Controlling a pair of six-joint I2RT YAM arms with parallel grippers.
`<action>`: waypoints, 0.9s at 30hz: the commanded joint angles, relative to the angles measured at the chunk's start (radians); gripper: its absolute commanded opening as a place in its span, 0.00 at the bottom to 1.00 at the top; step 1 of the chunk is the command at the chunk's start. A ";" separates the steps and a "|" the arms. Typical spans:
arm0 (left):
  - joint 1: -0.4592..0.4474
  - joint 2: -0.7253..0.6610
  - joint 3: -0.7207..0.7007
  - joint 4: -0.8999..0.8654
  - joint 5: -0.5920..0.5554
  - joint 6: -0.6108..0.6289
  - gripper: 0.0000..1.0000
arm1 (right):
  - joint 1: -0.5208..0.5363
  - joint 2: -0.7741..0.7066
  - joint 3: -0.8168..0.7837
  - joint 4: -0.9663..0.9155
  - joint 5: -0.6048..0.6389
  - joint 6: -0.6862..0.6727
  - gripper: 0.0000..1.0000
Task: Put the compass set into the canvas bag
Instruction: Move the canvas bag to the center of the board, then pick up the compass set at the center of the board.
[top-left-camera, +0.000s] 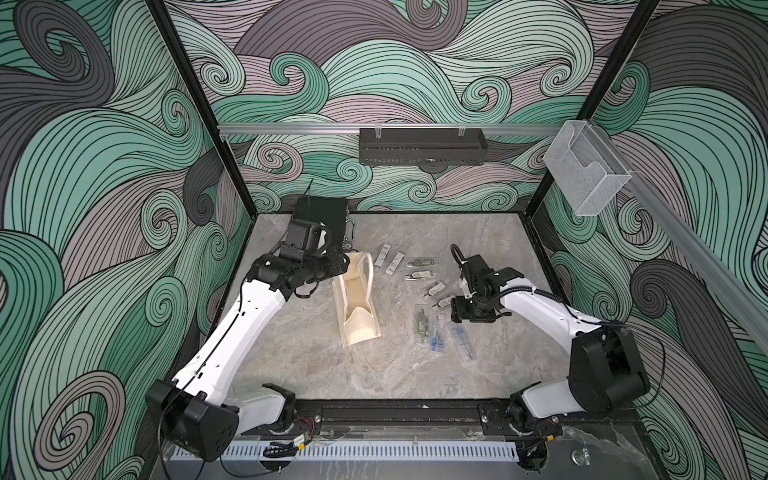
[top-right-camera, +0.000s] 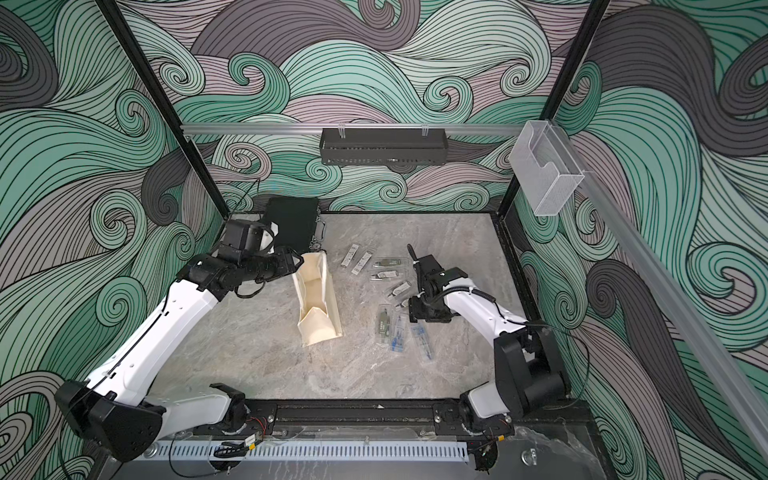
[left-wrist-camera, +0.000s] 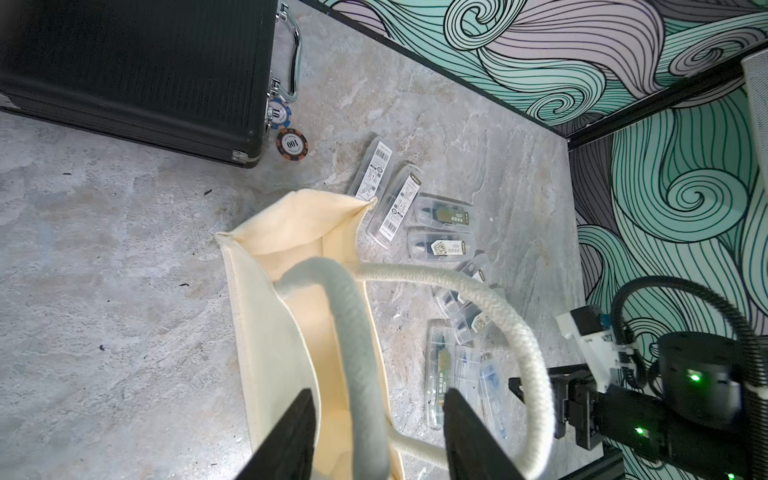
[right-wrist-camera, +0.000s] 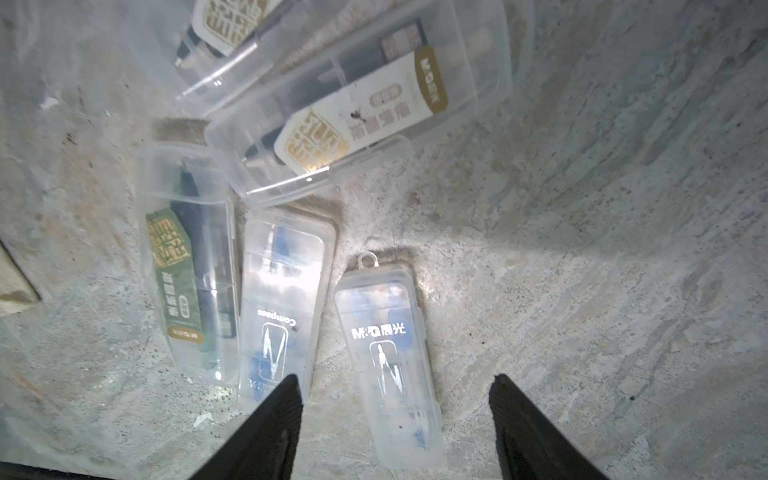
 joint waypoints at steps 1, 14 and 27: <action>0.007 -0.028 0.056 -0.049 -0.044 0.044 0.54 | 0.027 0.016 -0.014 -0.045 0.046 0.042 0.72; 0.143 -0.081 0.064 -0.098 0.013 0.082 0.59 | 0.067 0.082 -0.088 -0.020 0.029 0.105 0.72; 0.180 -0.098 0.015 -0.097 0.028 0.078 0.59 | 0.076 0.118 -0.123 0.026 0.022 0.122 0.70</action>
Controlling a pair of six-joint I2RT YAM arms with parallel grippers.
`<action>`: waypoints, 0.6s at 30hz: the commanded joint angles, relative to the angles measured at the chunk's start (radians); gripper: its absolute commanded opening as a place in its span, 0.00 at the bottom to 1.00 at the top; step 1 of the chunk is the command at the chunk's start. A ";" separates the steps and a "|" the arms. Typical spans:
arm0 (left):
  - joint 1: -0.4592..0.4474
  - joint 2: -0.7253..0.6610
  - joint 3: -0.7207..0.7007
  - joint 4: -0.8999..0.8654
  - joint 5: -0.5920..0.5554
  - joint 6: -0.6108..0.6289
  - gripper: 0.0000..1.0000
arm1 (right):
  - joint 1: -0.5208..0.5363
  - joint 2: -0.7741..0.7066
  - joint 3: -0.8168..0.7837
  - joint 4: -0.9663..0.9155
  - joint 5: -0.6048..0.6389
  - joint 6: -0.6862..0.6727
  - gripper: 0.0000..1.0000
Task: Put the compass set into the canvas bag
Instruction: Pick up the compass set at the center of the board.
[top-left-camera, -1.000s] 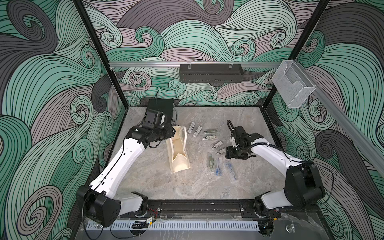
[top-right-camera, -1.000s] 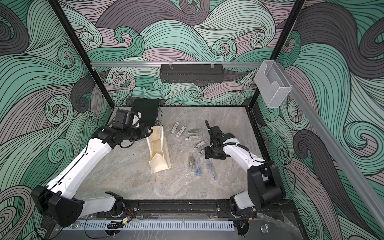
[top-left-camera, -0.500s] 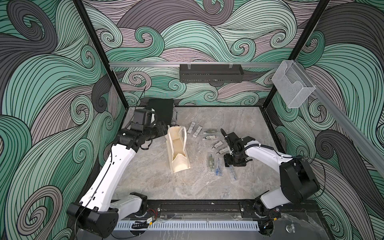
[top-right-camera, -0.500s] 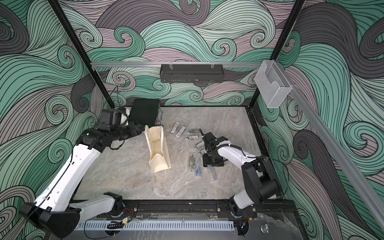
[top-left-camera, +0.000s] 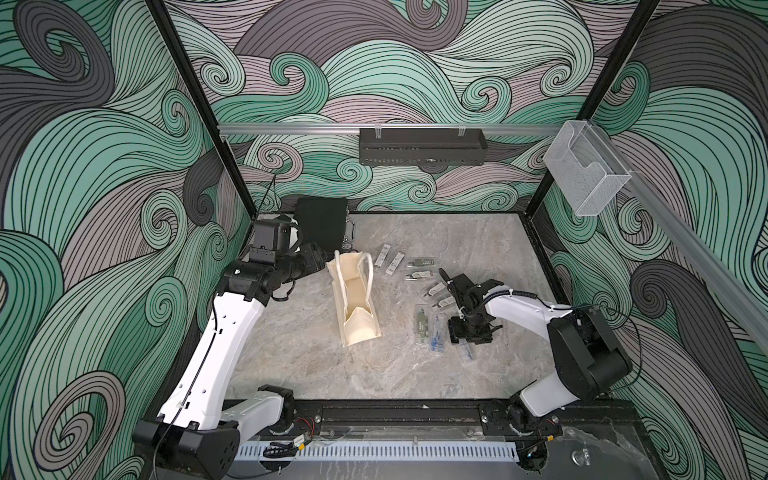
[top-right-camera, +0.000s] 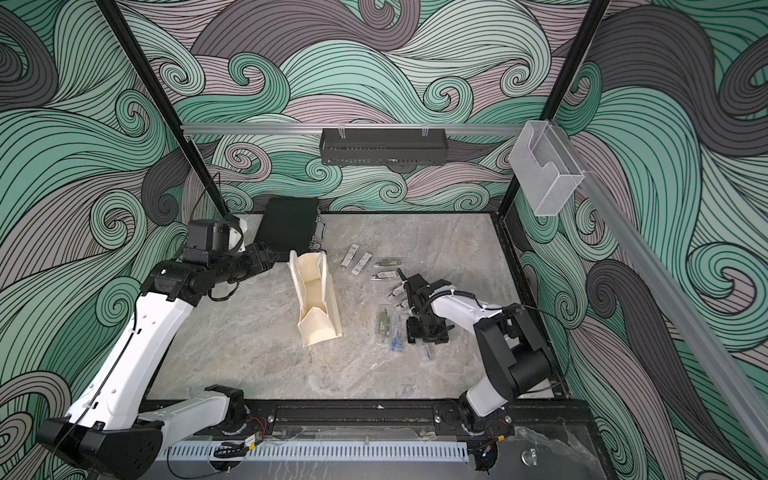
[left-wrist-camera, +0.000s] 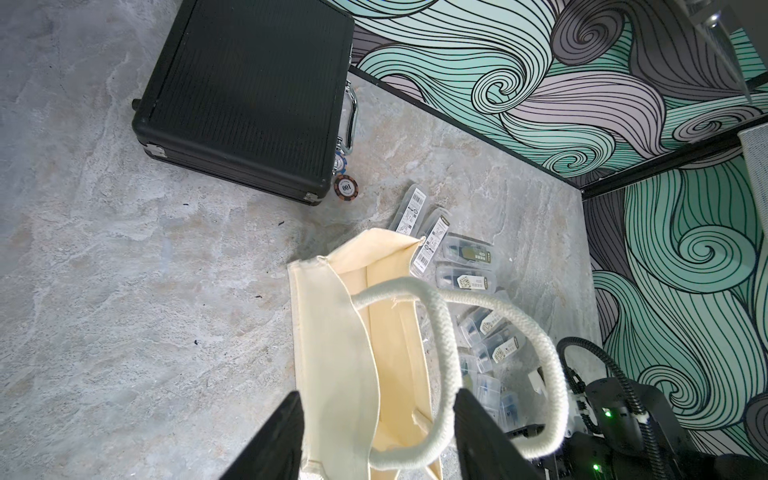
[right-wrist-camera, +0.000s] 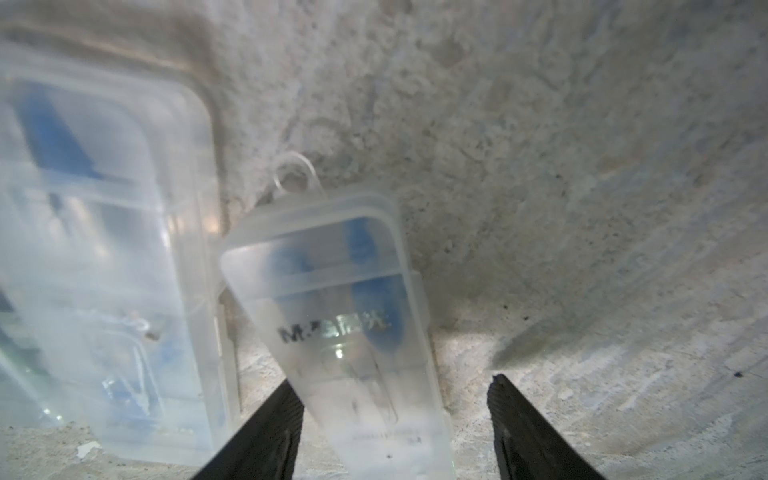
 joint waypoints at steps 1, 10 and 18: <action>0.008 -0.010 -0.008 -0.020 0.015 0.012 0.59 | 0.002 0.013 -0.014 0.015 0.010 0.034 0.70; 0.008 -0.003 -0.030 -0.007 0.021 0.002 0.59 | -0.010 0.019 -0.030 0.023 0.024 0.024 0.64; 0.008 -0.005 -0.041 0.003 0.030 0.001 0.59 | -0.019 0.021 -0.037 0.030 0.009 0.010 0.63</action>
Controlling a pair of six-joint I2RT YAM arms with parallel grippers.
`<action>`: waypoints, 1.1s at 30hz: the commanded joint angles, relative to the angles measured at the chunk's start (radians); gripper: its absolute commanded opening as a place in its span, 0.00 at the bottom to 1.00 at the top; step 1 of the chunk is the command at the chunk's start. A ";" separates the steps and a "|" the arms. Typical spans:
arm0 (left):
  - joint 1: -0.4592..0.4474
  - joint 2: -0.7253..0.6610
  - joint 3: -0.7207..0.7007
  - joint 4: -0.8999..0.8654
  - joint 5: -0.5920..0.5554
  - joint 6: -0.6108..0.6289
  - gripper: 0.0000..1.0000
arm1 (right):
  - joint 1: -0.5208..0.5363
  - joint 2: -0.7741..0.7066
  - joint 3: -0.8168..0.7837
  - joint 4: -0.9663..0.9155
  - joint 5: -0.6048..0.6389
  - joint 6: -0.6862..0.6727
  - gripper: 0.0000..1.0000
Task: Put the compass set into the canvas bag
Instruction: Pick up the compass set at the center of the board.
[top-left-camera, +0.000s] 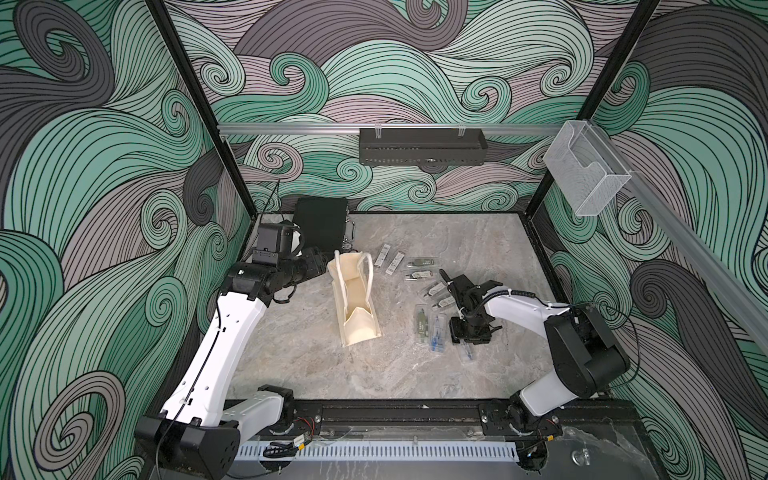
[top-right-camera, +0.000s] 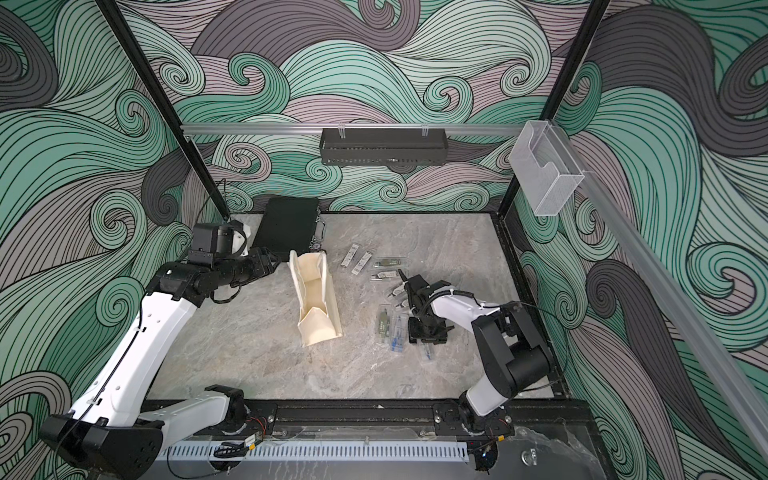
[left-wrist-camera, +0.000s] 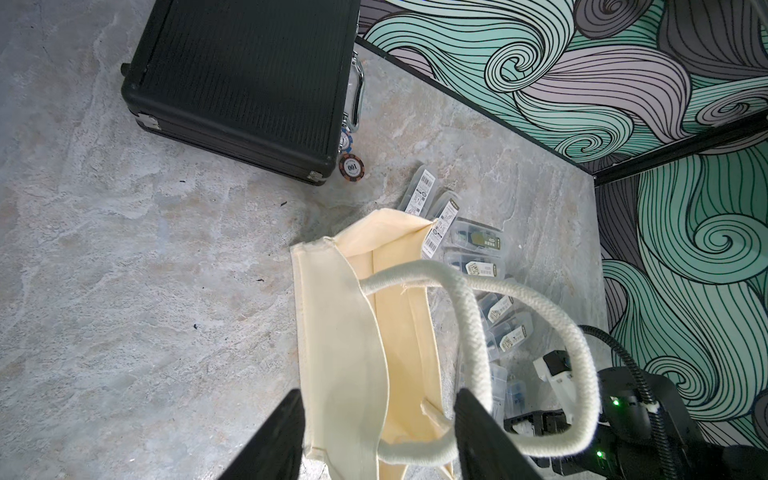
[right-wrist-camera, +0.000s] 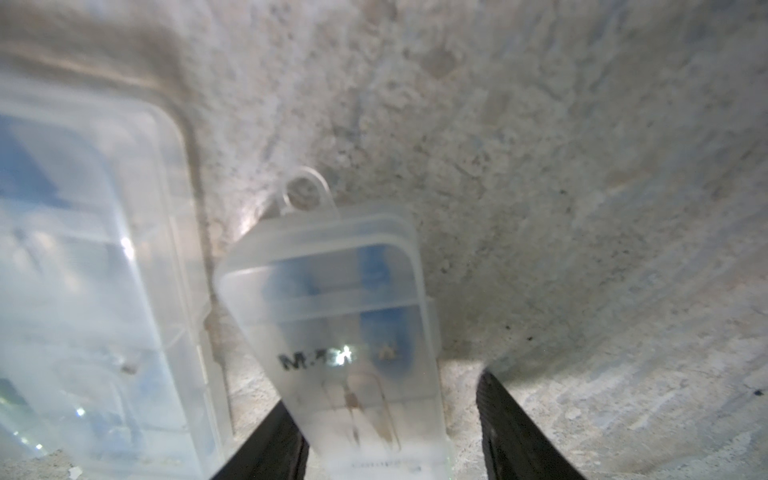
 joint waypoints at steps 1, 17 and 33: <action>0.008 -0.007 -0.002 0.007 0.018 0.000 0.59 | -0.006 0.011 -0.024 0.002 0.007 0.004 0.63; 0.014 -0.045 -0.024 -0.001 -0.004 -0.009 0.60 | 0.005 -0.005 -0.003 0.011 0.010 0.001 0.49; 0.144 -0.089 -0.044 -0.040 0.026 -0.004 0.60 | 0.006 -0.080 0.042 -0.029 0.039 -0.003 0.40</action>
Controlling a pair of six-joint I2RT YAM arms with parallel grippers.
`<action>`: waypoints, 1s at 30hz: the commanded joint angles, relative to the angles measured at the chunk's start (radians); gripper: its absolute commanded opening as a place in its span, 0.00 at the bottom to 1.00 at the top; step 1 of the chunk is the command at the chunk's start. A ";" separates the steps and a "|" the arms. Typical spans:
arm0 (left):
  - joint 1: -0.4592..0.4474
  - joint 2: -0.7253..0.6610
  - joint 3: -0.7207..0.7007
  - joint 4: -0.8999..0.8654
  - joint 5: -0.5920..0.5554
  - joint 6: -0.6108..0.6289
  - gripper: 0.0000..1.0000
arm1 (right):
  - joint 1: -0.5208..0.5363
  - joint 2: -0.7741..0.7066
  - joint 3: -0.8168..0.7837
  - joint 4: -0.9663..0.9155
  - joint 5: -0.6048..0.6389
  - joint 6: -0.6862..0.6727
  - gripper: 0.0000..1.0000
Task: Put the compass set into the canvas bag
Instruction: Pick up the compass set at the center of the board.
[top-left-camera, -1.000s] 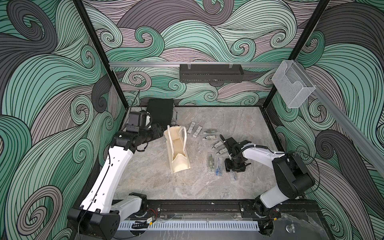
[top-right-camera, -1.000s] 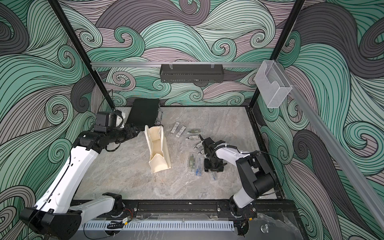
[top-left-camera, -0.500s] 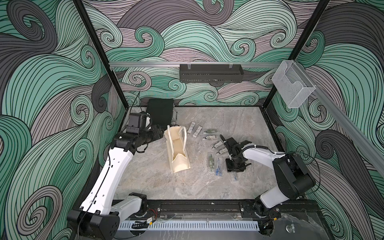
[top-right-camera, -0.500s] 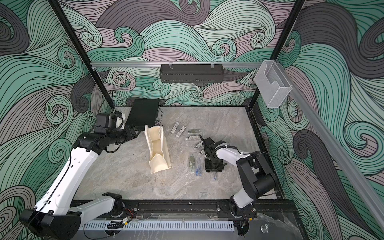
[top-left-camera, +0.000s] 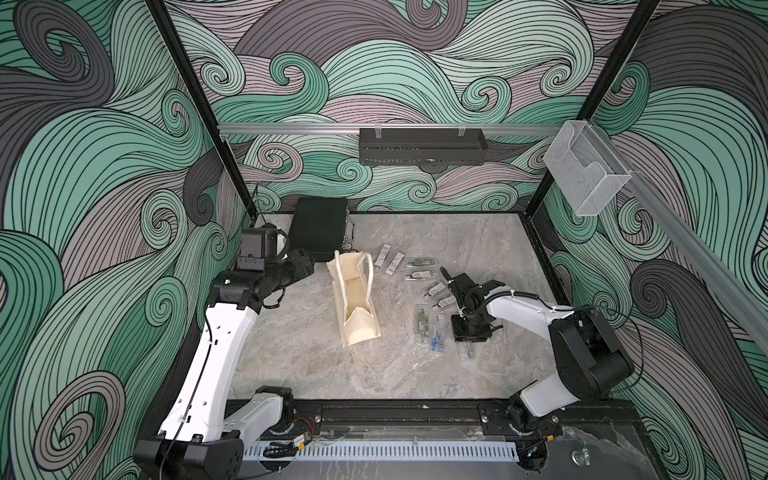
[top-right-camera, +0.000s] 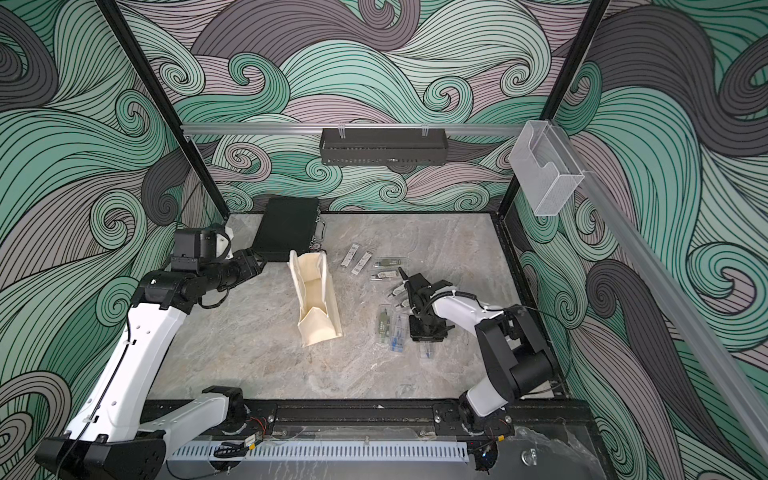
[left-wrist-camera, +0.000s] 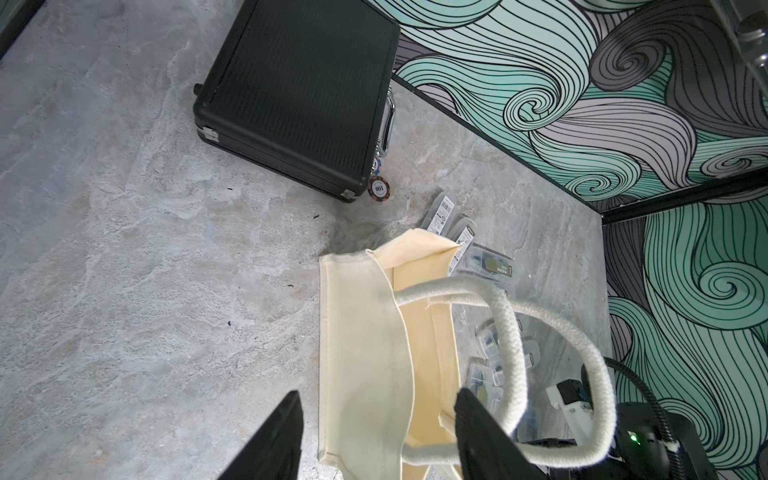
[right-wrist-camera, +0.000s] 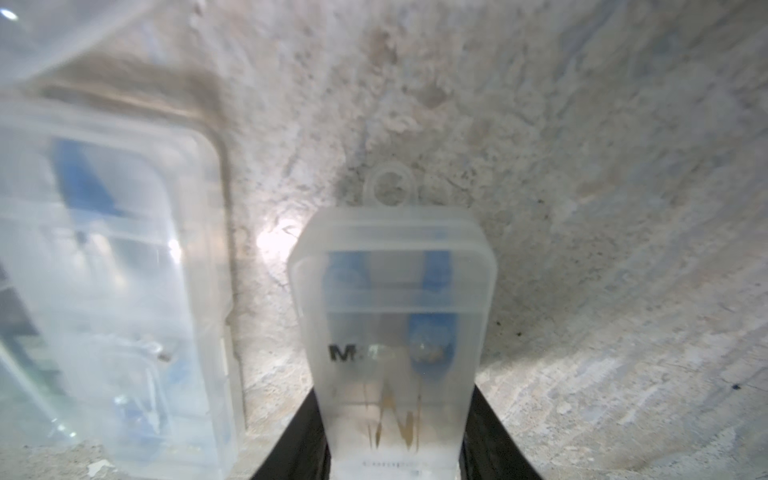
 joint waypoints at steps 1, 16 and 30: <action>0.034 -0.023 -0.018 -0.025 0.032 -0.002 0.60 | 0.003 -0.043 0.036 -0.033 0.027 0.003 0.39; 0.085 -0.046 -0.057 -0.043 0.064 0.008 0.60 | 0.004 -0.174 0.190 -0.180 0.095 -0.028 0.39; 0.083 -0.098 -0.077 0.022 0.296 -0.025 0.61 | 0.206 0.033 0.925 -0.275 0.007 -0.097 0.40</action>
